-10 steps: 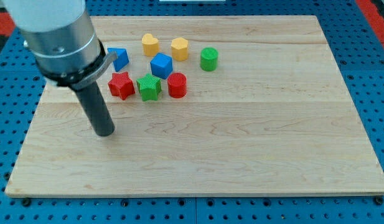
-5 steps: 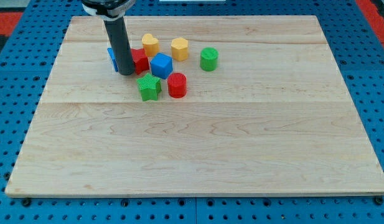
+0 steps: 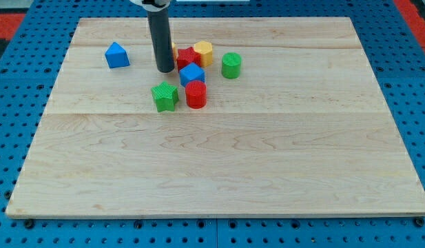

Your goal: Push the red circle into the green star

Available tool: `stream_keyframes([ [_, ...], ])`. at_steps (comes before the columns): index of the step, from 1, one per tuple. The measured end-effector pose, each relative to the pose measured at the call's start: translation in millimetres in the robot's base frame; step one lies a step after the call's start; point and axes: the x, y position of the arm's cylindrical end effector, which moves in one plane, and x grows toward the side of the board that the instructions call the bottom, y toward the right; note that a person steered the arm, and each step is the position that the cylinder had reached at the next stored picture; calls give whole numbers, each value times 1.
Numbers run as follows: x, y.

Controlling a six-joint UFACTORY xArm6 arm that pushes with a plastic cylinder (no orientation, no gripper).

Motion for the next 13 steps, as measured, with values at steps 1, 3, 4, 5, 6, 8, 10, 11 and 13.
stream_keyframes([
  [1,30,-46],
  [3,117,-22],
  [4,108,26],
  [5,83,33],
  [6,68,14],
  [8,43,-29],
  [10,153,14],
  [11,140,107],
  [13,75,90],
])
